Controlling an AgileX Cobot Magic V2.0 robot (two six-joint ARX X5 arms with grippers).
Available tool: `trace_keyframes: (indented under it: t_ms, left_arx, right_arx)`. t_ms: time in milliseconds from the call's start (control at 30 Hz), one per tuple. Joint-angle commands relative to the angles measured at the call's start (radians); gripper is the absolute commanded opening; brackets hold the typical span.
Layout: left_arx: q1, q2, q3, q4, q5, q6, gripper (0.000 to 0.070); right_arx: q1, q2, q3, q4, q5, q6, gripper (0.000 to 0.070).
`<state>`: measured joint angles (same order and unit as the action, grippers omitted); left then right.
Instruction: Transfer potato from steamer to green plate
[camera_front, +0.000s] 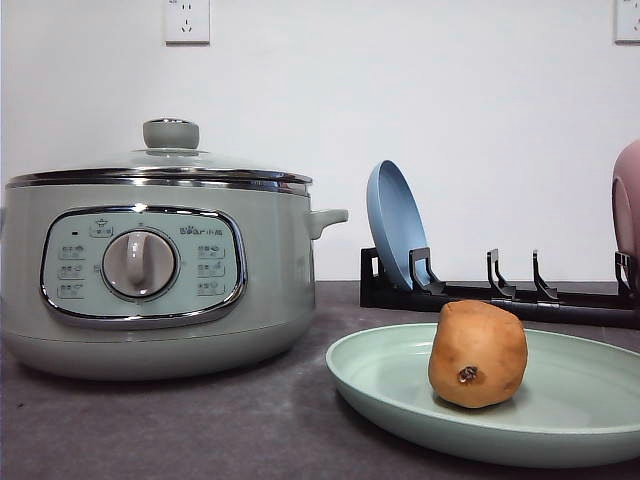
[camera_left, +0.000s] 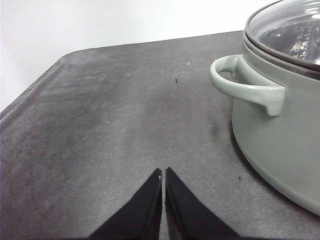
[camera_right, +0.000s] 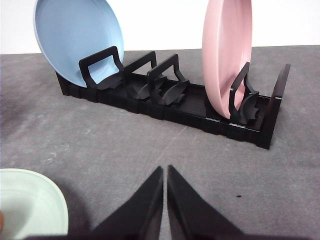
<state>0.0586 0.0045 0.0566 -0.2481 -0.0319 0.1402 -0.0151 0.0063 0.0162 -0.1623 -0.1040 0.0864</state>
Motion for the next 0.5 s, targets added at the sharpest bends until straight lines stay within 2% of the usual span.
trace_keyframes:
  t_ms: [0, 467]
  left_arx:
    - [0.0, -0.001, -0.02, -0.006, -0.006, 0.004, 0.0002]
    - [0.0, -0.001, -0.02, -0.006, -0.006, 0.004, 0.0002]
  right_arx:
    - [-0.002, -0.003, -0.005, 0.005, 0.0, 0.011, 0.0]
    - [-0.002, -0.003, -0.005, 0.005, 0.001, 0.011, 0.0]
